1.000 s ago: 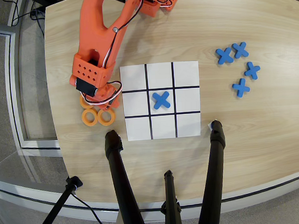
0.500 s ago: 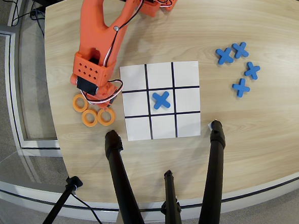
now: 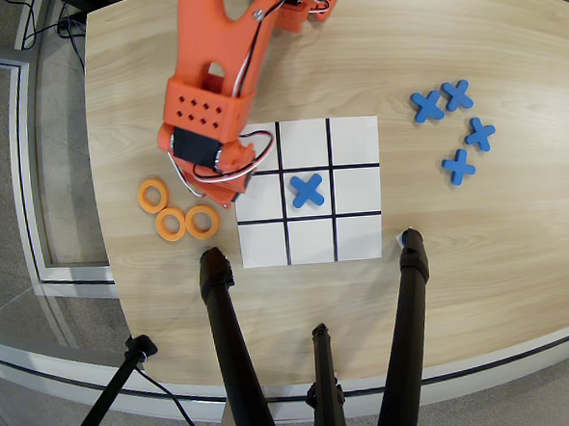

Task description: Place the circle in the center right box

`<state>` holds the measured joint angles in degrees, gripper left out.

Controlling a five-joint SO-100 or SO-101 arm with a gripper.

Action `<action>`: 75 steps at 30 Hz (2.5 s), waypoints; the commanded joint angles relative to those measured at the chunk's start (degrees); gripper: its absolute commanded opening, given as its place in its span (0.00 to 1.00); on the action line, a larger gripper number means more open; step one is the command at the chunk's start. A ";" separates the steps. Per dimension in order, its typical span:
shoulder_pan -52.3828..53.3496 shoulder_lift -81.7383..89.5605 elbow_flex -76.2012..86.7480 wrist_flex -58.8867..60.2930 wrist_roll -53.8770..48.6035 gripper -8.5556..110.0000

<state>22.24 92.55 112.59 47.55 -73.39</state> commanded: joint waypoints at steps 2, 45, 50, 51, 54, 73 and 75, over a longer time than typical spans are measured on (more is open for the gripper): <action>-5.19 9.40 0.44 2.64 0.53 0.07; -12.04 -13.18 -6.24 -7.12 5.54 0.07; -12.66 -14.85 -7.29 -7.56 5.71 0.07; -12.66 -15.12 -7.73 -7.56 5.71 0.07; -12.66 -15.38 -8.35 -7.29 5.80 0.07; -11.87 -8.35 -19.07 8.00 5.10 0.18; -11.87 -5.45 -21.09 8.96 5.45 0.18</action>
<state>9.93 82.09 95.54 54.58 -68.20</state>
